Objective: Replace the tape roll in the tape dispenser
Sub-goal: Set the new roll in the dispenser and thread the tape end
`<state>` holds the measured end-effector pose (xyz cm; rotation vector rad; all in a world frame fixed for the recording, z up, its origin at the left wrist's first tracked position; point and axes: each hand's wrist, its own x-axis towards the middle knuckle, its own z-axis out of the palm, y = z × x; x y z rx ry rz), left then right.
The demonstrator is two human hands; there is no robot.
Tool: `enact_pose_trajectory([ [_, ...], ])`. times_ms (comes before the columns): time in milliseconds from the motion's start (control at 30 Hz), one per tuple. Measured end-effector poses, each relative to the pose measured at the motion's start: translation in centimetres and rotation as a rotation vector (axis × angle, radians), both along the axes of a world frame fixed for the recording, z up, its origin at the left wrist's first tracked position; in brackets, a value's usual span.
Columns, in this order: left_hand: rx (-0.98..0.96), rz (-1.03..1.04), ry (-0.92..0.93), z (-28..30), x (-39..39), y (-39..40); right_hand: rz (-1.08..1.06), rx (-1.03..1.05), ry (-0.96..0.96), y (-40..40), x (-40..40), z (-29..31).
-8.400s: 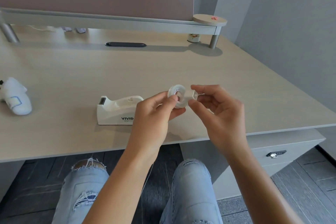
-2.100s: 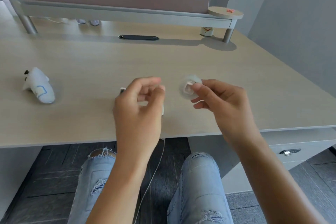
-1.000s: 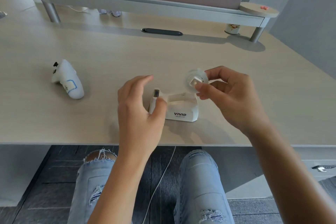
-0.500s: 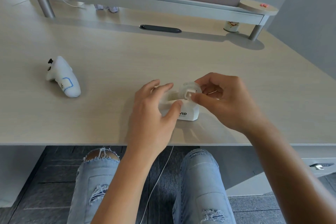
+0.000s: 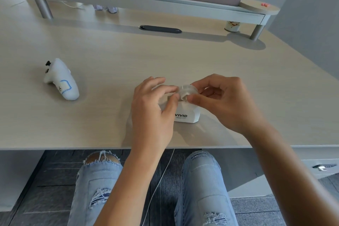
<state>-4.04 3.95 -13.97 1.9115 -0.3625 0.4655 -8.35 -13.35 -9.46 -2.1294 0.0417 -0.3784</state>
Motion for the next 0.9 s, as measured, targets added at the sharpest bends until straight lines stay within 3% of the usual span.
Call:
enact_pose_trajectory([
  [167, 0.015, -0.028, 0.023, 0.0, -0.2, 0.4, 0.027, -0.155, -0.018, -0.3, 0.0, 0.5],
  [600, 0.028, -0.039, 0.046, -0.3, -0.8, 1.2, 0.036, -0.131, 0.062, -0.7, 0.3, 1.6],
  [900, 0.006, -0.047, 0.078, -0.3, -0.8, 1.3, 0.063, -0.319, 0.065, -0.4, 0.4, 2.0],
])
